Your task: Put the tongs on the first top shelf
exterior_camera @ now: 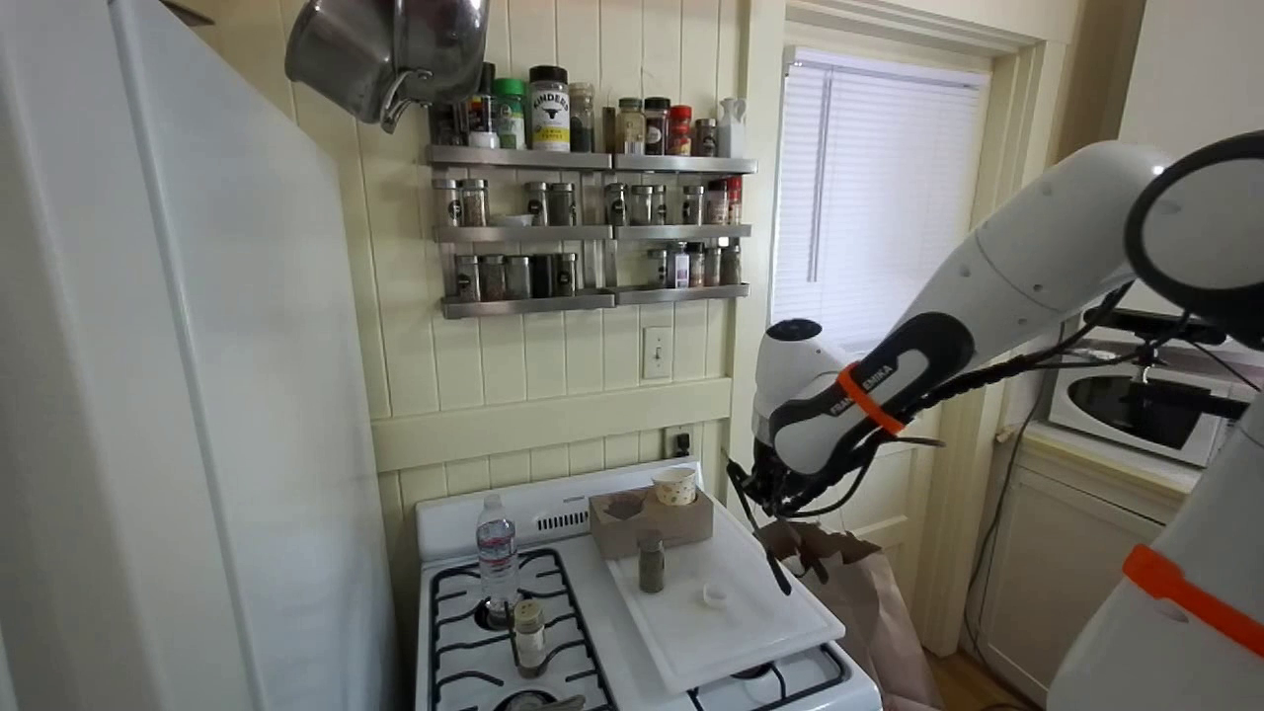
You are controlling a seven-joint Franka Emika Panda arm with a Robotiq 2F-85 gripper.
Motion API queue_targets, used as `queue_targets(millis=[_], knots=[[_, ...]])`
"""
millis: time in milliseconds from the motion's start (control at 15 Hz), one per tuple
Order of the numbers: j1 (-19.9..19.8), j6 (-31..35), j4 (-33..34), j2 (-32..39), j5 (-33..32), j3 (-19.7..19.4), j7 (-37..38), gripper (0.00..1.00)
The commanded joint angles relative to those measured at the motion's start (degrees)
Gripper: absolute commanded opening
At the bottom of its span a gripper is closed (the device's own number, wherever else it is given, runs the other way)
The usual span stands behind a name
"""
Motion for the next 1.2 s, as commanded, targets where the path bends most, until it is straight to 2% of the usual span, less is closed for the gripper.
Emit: queue_targets(millis=[0,67,133,333,400,667,733,867,1000,1133], knots=[[-2.9,-1.1,-4.2,-14.6,-6.5,5.4,2.1,0.02],[-1.7,-0.6,-4.4,-17.5,-7.2,4.8,2.6,0.02],[-3.4,0.3,-3.8,-19.9,-5.0,6.9,1.8,0.02],[-3.5,0.3,0.1,-23.9,0.2,7.1,0.9,0.02],[-4.6,0.3,-0.4,-20.8,-1.0,8.4,-0.1,0.08],[-4.8,0.4,0.4,-23.9,1.3,8.4,-0.4,0.08],[-4.8,0.4,0.4,-23.8,1.3,8.4,-0.4,0.02],[-8.6,5.4,4.3,-22.7,-3.5,11.1,0.3,0.02],[-10.0,6.7,9.4,-22.3,-4.0,11.4,-2.7,0.02],[-12.8,10.8,14.2,-20.6,-5.0,11.8,-3.9,0.02]])
